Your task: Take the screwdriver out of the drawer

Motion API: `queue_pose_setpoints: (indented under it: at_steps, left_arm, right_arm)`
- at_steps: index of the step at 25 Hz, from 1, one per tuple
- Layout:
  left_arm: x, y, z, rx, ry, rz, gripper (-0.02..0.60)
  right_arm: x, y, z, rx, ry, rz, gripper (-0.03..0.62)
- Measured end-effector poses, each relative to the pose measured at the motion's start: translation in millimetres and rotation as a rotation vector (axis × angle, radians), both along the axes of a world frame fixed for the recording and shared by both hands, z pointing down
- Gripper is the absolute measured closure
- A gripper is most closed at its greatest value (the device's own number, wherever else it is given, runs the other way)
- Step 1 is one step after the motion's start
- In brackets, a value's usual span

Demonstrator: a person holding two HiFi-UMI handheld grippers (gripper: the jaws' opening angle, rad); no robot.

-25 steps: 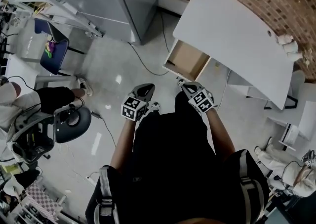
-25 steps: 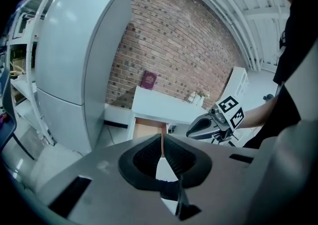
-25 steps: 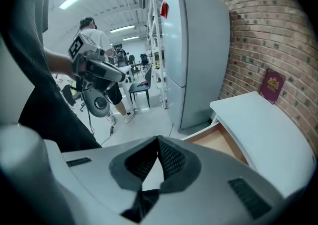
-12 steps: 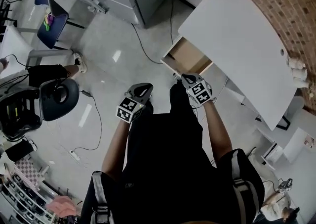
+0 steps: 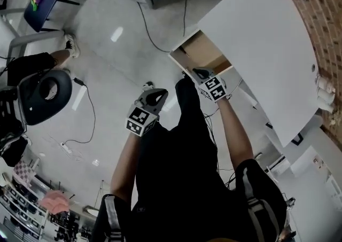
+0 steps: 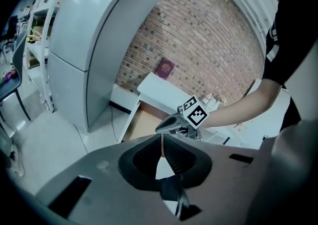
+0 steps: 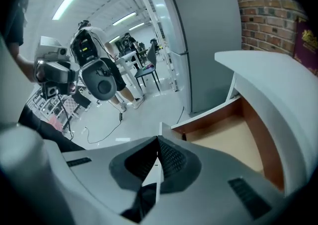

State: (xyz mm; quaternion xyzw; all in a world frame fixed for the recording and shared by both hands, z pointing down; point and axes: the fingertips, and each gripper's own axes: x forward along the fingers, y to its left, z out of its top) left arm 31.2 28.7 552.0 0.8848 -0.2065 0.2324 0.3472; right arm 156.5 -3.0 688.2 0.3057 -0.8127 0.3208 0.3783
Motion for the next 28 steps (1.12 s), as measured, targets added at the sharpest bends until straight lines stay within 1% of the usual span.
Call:
queue_pose_setpoints:
  at_steps: [4,7,10,13,16,20,28]
  left_arm:
    - [-3,0,15,0.006,-0.019,-0.056,0.559]
    - [-6,-3,33,0.017,-0.028,-0.067,0.559]
    - [-9,-13,56,0.007,-0.041,-0.091,0.559]
    - [-12,-22,68,-0.016,-0.024,-0.147,0.558]
    - [-8,-25,74,-0.028,-0.003,-0.18,0.559]
    - [-4,-22,84,-0.042,0.006,-0.192,0.56]
    - [-1,-11,90,-0.062,0.008,-0.185,0.559]
  right_arm:
    - [-2,-13,49,-0.038,0.021,-0.044,0.537]
    - [-7,-26,83,-0.04,0.043,-0.088,0.537]
    - [-11,-38,110,-0.036,0.039,-0.094,0.537]
    - [-13,-47,134,-0.04,0.039,-0.088,0.537]
    - [-11,-51,155,-0.051,0.048,-0.097,0.537]
    - [-15,-57,174,-0.051,0.064,-0.133,0.537]
    - [-13,-62,201,-0.037,0.12,-0.169,0.534]
